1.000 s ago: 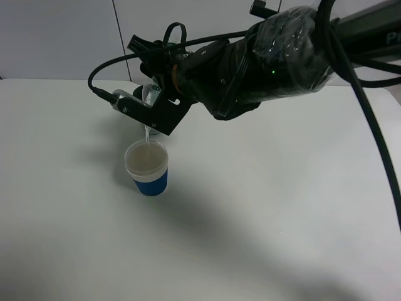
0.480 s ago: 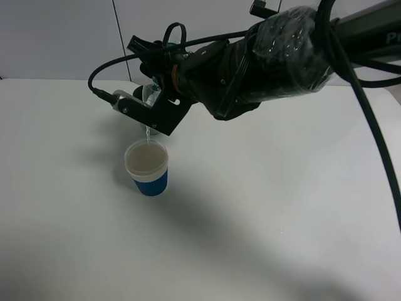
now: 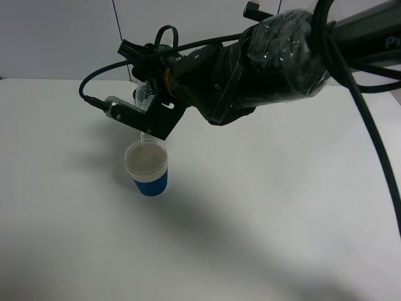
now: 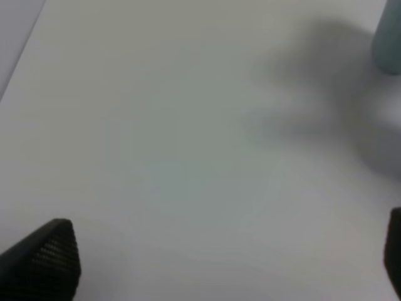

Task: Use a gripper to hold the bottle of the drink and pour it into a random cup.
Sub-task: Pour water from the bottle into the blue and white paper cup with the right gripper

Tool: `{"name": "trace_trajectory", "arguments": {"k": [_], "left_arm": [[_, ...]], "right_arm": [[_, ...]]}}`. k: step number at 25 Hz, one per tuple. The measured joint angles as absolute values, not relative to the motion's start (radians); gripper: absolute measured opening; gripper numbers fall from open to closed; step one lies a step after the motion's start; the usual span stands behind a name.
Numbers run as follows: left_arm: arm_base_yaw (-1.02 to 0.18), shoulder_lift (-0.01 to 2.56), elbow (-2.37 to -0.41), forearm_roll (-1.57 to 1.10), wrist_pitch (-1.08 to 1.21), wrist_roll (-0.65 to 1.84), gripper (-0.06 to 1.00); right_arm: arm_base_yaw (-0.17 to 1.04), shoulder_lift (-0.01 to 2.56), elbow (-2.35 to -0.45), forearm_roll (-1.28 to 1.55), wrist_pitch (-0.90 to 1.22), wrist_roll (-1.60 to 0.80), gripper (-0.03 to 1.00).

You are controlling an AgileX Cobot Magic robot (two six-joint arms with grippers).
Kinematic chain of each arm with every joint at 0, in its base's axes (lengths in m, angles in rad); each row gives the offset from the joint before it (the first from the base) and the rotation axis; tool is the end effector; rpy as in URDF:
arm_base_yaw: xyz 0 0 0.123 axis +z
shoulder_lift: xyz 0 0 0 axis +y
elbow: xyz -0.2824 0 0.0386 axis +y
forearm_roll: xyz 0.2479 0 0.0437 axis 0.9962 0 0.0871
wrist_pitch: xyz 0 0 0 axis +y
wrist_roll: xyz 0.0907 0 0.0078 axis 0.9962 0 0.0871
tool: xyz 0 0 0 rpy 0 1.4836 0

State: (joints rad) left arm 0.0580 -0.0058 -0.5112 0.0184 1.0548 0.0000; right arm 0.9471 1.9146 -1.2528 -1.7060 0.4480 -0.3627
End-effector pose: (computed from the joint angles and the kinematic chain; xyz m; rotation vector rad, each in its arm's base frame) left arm -0.0069 0.0011 0.2807 -0.0596 2.0209 0.0587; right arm 0.2804 0.3226 0.2179 -2.1985 0.4162 -1.1217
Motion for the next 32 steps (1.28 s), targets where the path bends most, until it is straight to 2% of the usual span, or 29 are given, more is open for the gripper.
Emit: {"name": "trace_trajectory", "arguments": {"k": [32], "left_arm": [[0.058, -0.006, -0.511, 0.018, 1.055, 0.0, 0.98]], "right_arm": [[0.954, 1.915, -1.253, -1.706, 0.486, -0.506, 0.56]]}}
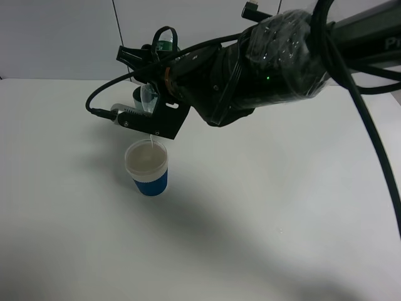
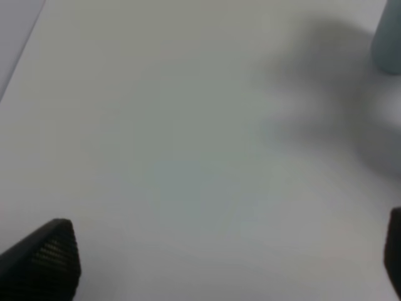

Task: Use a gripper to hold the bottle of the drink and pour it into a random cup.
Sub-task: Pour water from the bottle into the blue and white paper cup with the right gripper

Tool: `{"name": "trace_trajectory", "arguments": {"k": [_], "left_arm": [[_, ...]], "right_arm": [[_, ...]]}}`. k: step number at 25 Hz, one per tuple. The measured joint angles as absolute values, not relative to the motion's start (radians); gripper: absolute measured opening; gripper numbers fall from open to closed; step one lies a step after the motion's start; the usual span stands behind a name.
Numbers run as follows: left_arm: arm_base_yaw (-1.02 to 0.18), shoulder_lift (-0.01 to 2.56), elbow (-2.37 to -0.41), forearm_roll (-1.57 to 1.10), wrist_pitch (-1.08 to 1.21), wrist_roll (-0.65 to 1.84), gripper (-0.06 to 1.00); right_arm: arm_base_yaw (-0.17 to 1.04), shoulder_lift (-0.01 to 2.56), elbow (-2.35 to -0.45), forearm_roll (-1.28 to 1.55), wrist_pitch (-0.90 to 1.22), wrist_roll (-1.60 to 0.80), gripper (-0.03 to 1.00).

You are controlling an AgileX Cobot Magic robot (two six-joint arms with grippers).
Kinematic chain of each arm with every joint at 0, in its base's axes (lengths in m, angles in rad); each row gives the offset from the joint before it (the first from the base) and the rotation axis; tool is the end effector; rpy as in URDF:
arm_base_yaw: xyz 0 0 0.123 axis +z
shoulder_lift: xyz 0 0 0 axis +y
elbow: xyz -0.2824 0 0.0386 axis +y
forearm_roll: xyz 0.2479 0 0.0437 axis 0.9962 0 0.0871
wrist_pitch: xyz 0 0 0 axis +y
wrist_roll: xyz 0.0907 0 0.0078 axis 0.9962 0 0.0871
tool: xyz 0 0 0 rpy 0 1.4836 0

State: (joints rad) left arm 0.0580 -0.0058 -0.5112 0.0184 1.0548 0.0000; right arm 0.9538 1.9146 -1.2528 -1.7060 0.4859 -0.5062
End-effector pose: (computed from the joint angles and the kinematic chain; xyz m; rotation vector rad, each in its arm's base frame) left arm -0.0069 0.0011 0.2807 -0.0596 2.0209 0.0587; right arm 0.2801 0.3219 0.2191 -2.2543 0.2787 -1.2339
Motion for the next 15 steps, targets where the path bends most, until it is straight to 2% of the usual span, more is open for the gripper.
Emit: {"name": "trace_trajectory", "arguments": {"k": [7, 15], "left_arm": [[0.058, -0.006, -0.511, 0.018, 1.055, 0.0, 0.98], [0.058, -0.006, -0.511, 0.018, 1.055, 0.0, 0.98]], "right_arm": [[0.954, 1.915, -1.253, -1.706, 0.48, -0.41, 0.56], [0.954, 1.915, -1.253, -1.706, 0.465, 0.042, 0.56]]}}
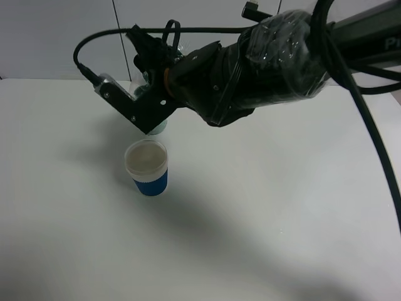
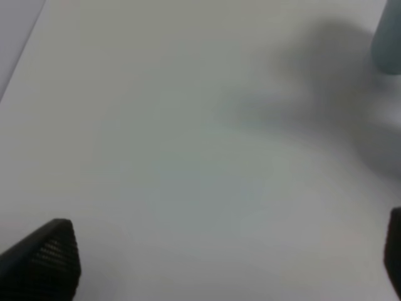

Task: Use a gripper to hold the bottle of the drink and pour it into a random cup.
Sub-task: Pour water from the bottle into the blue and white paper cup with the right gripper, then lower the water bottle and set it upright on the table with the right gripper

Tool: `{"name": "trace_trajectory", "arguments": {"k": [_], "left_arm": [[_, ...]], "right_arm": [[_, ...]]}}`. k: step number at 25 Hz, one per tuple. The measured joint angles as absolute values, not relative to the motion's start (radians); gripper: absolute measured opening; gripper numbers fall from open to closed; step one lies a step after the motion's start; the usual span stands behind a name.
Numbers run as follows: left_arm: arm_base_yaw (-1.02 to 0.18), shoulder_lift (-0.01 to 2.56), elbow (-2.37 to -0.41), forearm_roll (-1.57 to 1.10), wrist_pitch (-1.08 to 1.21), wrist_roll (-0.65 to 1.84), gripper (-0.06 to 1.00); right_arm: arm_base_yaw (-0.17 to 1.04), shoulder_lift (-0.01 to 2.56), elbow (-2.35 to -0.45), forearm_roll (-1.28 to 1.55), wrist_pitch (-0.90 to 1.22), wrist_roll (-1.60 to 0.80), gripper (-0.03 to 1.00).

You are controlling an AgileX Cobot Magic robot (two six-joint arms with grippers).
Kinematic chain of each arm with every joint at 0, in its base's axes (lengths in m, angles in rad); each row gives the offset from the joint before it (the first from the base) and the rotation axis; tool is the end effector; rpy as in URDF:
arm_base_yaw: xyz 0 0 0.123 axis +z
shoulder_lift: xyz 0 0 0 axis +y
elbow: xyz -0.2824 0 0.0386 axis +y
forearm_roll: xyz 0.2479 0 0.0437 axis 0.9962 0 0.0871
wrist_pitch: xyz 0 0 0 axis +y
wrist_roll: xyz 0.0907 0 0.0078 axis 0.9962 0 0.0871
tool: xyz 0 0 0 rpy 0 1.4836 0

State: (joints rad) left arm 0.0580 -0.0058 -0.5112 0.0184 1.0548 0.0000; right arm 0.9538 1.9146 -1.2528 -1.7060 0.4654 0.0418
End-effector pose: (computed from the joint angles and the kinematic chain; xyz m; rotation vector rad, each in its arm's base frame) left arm -0.0069 0.0011 0.2807 -0.0596 2.0209 0.0587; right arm 0.2791 0.3233 0.2184 -1.9887 0.8199 -0.9127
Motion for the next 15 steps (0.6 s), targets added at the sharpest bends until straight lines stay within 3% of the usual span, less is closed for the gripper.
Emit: {"name": "trace_trajectory", "arguments": {"k": [8, 15], "left_arm": [[0.058, -0.006, -0.511, 0.018, 1.055, 0.0, 0.98], [0.058, -0.006, -0.511, 0.018, 1.055, 0.0, 0.98]], "right_arm": [[0.95, 1.852, -1.253, -1.635, 0.405, 0.576, 0.56], [0.908, 1.731, -1.254, -1.385, 0.341, 0.826, 0.56]]}}
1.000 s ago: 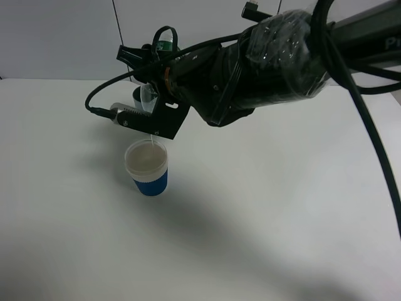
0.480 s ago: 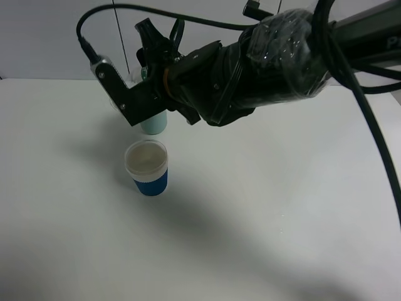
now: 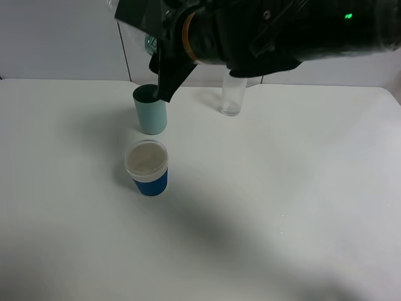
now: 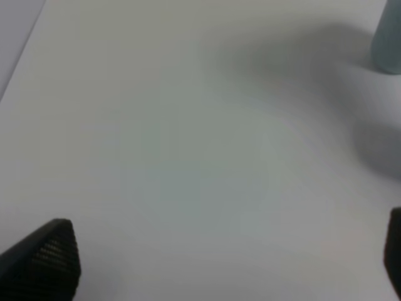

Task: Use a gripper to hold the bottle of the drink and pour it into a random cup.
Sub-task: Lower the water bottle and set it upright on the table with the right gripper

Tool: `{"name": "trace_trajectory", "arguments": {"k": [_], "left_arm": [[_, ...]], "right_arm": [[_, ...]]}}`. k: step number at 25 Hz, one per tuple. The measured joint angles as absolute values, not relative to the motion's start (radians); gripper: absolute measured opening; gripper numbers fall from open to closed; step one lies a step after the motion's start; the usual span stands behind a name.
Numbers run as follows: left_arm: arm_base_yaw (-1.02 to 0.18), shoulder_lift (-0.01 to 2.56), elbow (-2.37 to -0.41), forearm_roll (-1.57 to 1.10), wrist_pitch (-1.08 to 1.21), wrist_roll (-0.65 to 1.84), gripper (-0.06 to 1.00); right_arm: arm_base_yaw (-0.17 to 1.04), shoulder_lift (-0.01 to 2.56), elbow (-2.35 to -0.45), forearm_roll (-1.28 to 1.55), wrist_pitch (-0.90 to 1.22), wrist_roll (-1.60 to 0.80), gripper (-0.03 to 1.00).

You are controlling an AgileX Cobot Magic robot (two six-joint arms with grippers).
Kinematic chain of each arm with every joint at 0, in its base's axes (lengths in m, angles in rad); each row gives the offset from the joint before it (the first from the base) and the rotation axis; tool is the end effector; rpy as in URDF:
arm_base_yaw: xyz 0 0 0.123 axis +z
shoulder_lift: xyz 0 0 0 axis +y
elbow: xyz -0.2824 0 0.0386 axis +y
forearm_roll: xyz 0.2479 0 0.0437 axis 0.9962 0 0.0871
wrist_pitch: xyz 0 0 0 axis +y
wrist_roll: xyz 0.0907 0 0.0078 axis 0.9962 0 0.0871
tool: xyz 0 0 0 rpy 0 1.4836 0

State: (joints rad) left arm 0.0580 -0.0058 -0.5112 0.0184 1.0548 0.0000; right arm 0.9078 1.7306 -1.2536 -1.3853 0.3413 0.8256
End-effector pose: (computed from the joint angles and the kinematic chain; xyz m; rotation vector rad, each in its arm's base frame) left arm -0.0069 0.0011 0.2807 -0.0596 2.0209 0.0587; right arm 0.2702 0.2971 0.2829 -1.1674 1.6247 -0.1095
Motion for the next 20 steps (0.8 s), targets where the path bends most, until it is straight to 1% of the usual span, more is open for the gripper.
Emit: {"name": "trace_trajectory", "arguments": {"k": [4, 7, 13, 16, 20], "left_arm": [[0.058, -0.006, -0.511, 0.018, 1.055, 0.0, 0.98], [0.058, -0.006, -0.511, 0.018, 1.055, 0.0, 0.98], [0.058, -0.006, -0.511, 0.018, 1.055, 0.0, 0.98], [0.058, -0.006, -0.511, 0.018, 1.055, 0.0, 0.98], [0.058, -0.006, -0.511, 0.018, 1.055, 0.0, 0.98]], "right_arm": [[0.883, 1.687, -1.254, -1.187, 0.294, 0.833, 0.56], [0.861, 1.676, -1.254, -1.022, 0.279, 0.765, 0.56], [0.814, 1.674, -1.24, -0.633, 0.232, 0.449, 0.56], [0.789, 1.664, -1.178, -0.448, 0.147, 0.287, 0.56], [0.771, 1.655, -1.064, -0.311, 0.038, 0.144, 0.56]]}}
